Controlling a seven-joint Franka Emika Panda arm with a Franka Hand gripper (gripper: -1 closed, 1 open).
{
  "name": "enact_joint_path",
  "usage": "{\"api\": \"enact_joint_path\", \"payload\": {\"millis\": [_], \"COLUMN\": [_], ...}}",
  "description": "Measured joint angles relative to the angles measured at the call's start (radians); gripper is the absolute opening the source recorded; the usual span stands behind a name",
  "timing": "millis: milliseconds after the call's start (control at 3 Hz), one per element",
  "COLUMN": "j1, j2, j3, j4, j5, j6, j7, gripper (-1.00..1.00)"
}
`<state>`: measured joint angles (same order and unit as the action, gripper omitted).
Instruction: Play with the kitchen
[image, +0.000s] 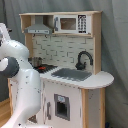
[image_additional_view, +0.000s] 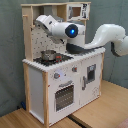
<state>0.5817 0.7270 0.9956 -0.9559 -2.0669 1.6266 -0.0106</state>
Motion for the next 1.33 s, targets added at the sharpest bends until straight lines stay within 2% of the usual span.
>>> {"api": "enact_joint_path", "payload": {"millis": [333, 667, 1000, 1333], "j1": [-0.013, -0.035, -0.033, -0.035], "j2": [0.001, -0.002, -0.02, -0.041], "j3": [-0.005, -0.005, 0.013, 0.042], "j4": [-0.057, -0.144, -0.244, -0.336], "j5": [-0.071, -0.087, -0.087, -0.085], "j6": [0.028, 0.078, 0.056, 0.003], "j7": [-0.03, -0.06, -0.059, -0.051], "gripper": [1.0, 1.0, 1.0, 1.0]}}
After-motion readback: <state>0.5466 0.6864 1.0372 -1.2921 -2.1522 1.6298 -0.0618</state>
